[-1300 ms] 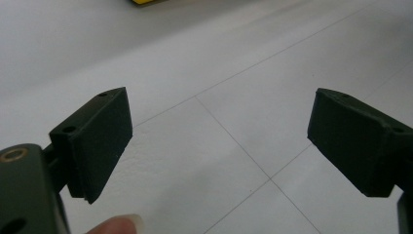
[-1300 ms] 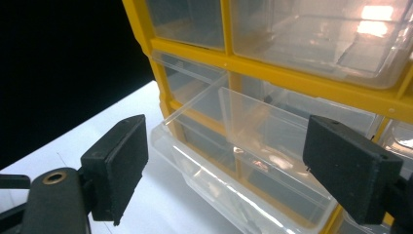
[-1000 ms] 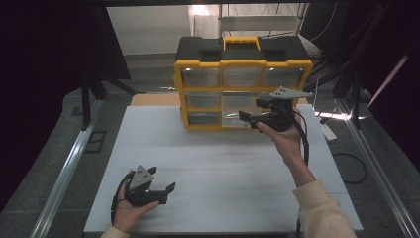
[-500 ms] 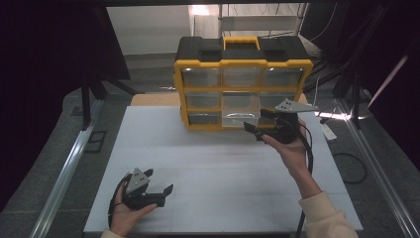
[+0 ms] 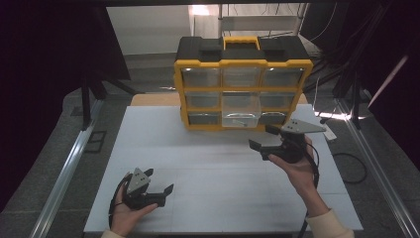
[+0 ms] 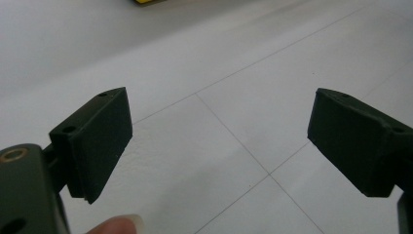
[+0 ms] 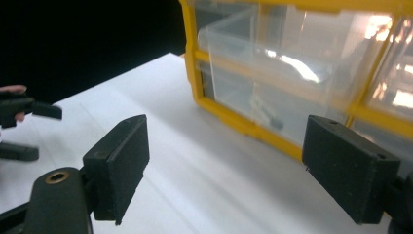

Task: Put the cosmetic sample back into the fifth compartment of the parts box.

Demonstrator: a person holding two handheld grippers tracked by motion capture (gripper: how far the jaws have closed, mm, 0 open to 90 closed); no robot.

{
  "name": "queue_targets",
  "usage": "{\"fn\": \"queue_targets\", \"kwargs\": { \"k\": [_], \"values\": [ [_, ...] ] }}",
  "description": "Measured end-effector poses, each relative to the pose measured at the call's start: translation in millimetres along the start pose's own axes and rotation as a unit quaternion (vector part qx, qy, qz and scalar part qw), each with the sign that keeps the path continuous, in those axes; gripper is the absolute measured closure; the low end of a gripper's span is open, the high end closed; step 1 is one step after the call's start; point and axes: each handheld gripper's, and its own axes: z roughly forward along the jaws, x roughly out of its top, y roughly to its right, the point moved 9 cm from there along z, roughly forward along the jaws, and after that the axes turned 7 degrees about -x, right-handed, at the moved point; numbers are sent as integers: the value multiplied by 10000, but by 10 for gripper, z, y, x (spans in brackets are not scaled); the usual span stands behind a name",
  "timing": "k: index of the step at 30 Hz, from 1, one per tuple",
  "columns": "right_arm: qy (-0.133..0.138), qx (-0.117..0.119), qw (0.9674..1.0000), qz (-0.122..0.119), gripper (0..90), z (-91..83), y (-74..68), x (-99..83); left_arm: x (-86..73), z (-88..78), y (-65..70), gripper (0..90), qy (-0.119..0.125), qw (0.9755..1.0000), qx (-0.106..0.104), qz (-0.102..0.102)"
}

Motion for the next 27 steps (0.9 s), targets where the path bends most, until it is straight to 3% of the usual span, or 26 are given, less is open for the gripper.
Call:
{"fn": "queue_targets", "kwargs": {
  "k": [14, 19, 27],
  "values": [
    [-196, -172, 9993, 264, 182, -350, 44, -618, 30, 43, 25, 95, -4, 10000, -58, 51],
    [-312, -313, 9989, 123, 180, -449, 56, -826, 41, 62, 27, 95, -14, 9999, -83, 77],
    [-570, -403, 9975, 144, 180, -509, 67, -1187, 50, 70, 40, 94, -9, 9999, -108, 100]
  ]
}}
